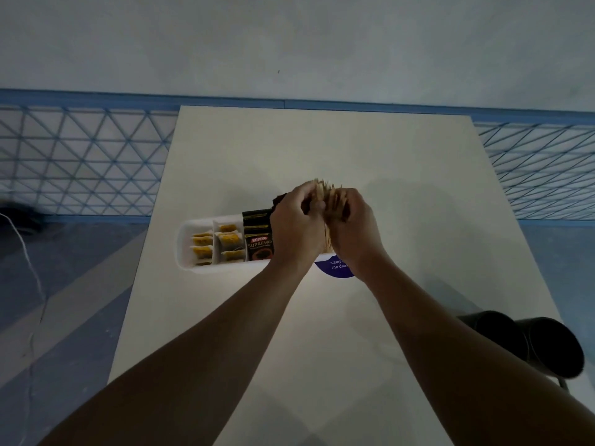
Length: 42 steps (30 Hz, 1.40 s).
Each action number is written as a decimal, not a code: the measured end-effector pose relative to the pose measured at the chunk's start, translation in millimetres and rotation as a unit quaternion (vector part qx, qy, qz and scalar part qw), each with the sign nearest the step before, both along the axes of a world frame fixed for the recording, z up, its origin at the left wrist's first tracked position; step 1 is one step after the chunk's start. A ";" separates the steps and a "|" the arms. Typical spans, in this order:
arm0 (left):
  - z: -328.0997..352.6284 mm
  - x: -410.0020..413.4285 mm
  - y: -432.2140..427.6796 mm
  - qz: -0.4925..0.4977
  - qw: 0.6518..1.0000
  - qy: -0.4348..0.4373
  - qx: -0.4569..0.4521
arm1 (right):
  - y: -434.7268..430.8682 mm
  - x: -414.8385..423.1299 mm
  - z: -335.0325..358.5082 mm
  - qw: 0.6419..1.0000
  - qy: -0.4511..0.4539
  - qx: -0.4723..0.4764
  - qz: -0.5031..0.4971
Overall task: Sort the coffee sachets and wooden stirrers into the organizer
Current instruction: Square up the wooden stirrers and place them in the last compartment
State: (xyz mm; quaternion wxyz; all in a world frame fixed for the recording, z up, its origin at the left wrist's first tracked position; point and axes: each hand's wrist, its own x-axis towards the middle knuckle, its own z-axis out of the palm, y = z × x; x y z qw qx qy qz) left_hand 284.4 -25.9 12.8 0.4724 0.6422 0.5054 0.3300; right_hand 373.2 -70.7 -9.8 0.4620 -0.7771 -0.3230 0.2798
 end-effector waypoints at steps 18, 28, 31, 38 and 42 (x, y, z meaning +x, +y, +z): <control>2.0 -35.3 30.1 -0.053 0.983 0.136 0.116 | -9.1 16.2 -0.1 0.983 -0.183 -0.015 -0.001; 1.5 -30.8 34.5 -0.081 0.983 0.129 0.101 | -6.3 16.0 -9.6 0.978 -0.148 -0.087 0.120; 4.0 -25.4 30.6 -0.074 0.985 0.115 0.106 | -4.9 11.3 -7.8 0.974 -0.157 -0.069 0.150; 5.4 -14.3 31.8 -0.084 0.975 0.175 0.104 | -2.6 11.4 -0.5 0.968 -0.142 -0.107 0.180; 5.8 -4.7 37.1 -0.105 0.967 0.215 0.089 | -0.9 12.5 -0.2 0.962 -0.159 -0.117 0.188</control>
